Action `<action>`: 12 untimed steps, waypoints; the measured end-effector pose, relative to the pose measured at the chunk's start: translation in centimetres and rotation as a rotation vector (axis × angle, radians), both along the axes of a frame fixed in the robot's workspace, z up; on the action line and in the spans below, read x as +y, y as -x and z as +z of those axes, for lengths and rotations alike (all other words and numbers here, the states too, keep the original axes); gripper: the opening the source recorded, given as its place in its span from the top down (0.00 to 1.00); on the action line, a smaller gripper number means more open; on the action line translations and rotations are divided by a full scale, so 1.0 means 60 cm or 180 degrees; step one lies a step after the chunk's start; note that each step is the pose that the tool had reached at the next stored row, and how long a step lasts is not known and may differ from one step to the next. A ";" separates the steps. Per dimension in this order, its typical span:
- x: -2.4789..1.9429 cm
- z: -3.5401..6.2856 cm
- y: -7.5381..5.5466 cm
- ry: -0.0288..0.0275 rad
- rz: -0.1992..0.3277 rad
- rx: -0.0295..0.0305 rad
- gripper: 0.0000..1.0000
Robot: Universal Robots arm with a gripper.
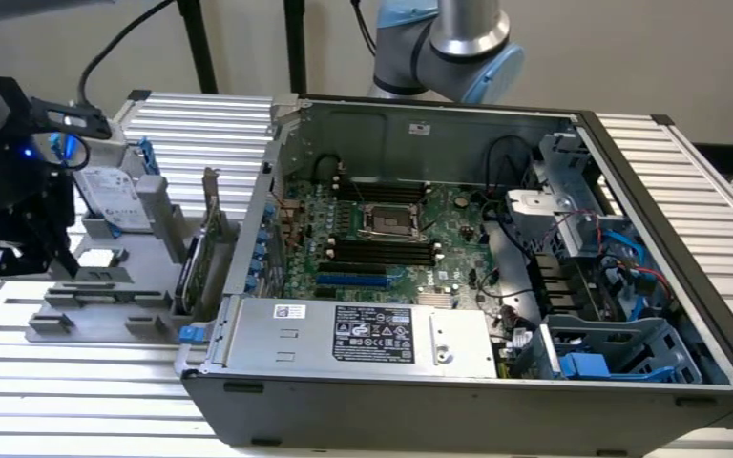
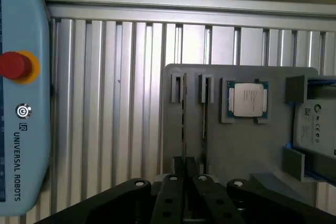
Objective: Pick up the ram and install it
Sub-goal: 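Pick up the ram and move it above insertion slot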
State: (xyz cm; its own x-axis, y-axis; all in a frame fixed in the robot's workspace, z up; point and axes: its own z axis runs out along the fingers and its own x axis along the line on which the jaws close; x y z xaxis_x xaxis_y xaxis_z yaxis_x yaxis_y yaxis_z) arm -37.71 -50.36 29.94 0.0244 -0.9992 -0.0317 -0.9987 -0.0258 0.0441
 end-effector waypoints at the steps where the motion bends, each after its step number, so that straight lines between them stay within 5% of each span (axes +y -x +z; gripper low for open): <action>1: 0.0000 0.008 -0.004 0.0000 0.0000 0.0000 0.87; 12: 0.0000 0.089 -0.078 0.0000 0.0000 0.0000 0.87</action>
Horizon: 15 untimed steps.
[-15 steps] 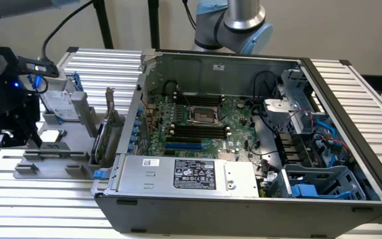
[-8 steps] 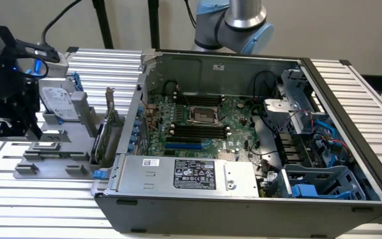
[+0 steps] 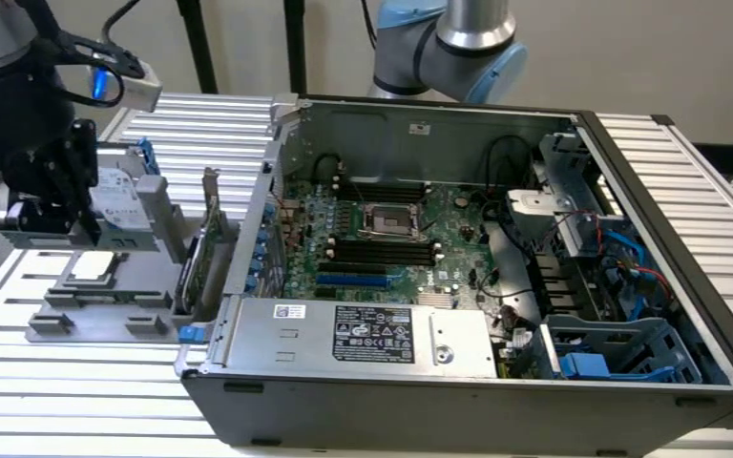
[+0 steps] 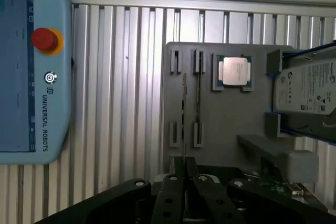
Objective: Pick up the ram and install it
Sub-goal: 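Pick up the ram and move it above insertion slot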
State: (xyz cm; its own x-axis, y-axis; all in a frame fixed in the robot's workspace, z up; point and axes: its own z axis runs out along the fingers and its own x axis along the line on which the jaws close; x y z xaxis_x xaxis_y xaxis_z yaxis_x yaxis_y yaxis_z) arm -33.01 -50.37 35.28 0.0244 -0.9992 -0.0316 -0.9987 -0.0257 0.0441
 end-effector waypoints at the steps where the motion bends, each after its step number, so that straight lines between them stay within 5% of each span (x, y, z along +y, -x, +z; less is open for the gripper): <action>1: 0.0001 0.007 -0.008 -0.0001 0.0000 -0.0001 0.87; 9: 0.0000 0.056 -0.068 -0.0013 0.0000 0.0000 0.87; 15: -0.0001 0.076 -0.114 -0.0047 0.0000 0.0000 0.87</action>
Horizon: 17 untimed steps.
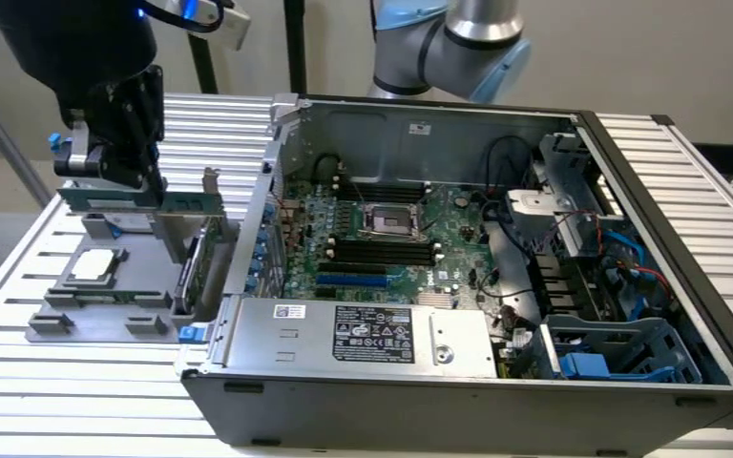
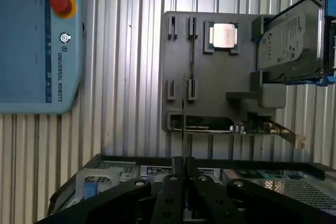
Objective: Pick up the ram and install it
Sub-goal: 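Pick up the ram and move it above insertion slot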
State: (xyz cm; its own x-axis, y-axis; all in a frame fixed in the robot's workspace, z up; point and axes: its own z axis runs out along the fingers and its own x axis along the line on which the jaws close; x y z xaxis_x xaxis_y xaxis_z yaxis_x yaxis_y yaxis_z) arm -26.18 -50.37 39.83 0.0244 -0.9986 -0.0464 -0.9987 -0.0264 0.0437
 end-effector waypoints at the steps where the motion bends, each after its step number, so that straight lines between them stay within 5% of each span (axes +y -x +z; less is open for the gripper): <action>1: 0.0000 0.002 -0.007 -0.0007 0.0000 0.0000 0.87; 8: -0.0008 0.008 -0.061 -0.0061 0.0000 0.0000 0.87; 17: -0.0012 0.008 -0.129 -0.0099 0.0000 0.0000 0.87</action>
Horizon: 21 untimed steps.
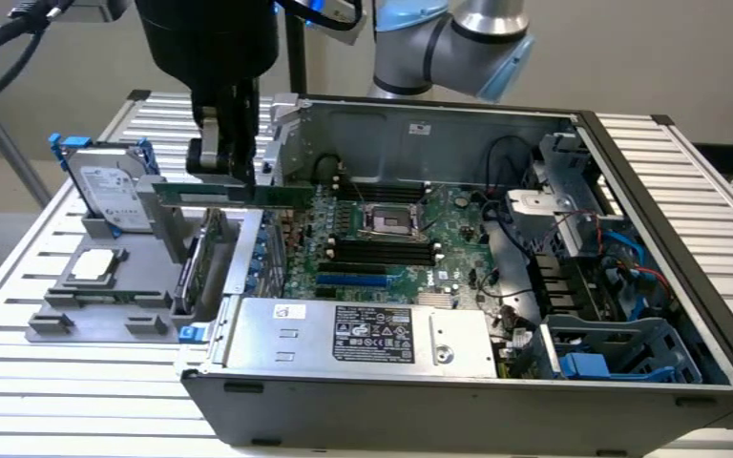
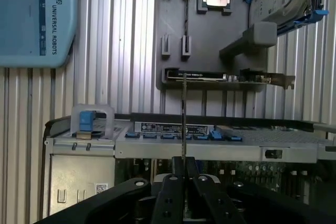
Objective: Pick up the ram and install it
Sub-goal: 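Pick up the ram and move it above insertion slot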
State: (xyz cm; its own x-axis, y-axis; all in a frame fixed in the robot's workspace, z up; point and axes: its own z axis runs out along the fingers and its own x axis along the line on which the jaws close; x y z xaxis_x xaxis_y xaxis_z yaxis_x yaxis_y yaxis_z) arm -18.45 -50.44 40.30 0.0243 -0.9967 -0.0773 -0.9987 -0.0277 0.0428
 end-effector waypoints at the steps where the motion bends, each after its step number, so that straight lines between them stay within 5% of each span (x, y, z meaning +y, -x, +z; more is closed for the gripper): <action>1: 0.0000 0.000 -0.008 -0.0003 0.0000 0.0000 0.87; 21: 0.0055 -0.010 -0.159 -0.0016 0.0000 0.0000 0.87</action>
